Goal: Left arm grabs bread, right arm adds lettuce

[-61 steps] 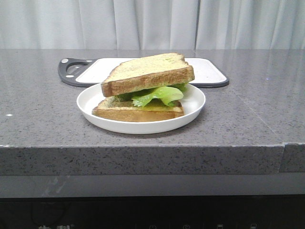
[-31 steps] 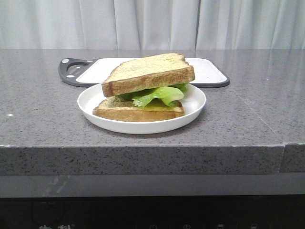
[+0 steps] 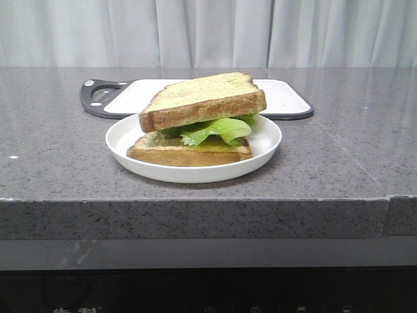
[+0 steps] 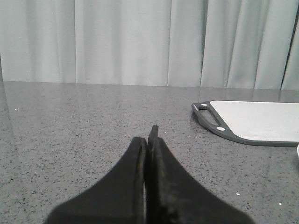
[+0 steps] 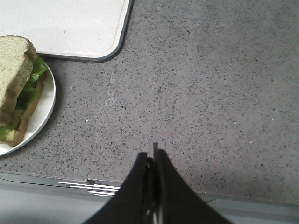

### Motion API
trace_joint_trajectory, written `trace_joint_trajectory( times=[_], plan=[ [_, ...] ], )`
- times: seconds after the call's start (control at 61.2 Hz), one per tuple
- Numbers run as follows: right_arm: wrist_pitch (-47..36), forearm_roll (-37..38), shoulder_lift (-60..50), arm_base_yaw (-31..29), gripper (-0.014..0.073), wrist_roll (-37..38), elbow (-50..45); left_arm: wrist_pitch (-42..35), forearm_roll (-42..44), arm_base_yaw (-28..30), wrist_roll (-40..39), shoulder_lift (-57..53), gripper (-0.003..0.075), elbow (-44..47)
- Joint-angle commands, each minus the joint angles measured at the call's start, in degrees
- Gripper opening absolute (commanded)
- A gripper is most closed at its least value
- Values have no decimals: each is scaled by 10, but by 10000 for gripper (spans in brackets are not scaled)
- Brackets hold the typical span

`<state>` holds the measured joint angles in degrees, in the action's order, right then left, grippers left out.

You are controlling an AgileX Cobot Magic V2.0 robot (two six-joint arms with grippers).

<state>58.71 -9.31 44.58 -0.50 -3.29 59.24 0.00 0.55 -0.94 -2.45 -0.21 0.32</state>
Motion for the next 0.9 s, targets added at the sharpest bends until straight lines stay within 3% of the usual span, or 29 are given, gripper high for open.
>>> trace_joint_trajectory(
  times=[0.0,0.196,0.473,0.702,0.882],
  plan=[
    [-33,-3,-3,-2,-66,1,15,-46,-6,0,-1,-11,-20,2],
    [-77,12,-24,1,-66,-10,-12,-47,-6,0,-1,-11,-20,2],
    [-369,10,-194,25,-66,-26,-278,-47,-6,0,-1,-11,-20,2],
    [-453,-16,-366,55,-66,-25,-457,-47,-6,0,-1,-11,-20,2],
    [-517,-18,-434,51,-66,-25,-552,-47,-6,0,-1,-11,-20,2]
  ],
)
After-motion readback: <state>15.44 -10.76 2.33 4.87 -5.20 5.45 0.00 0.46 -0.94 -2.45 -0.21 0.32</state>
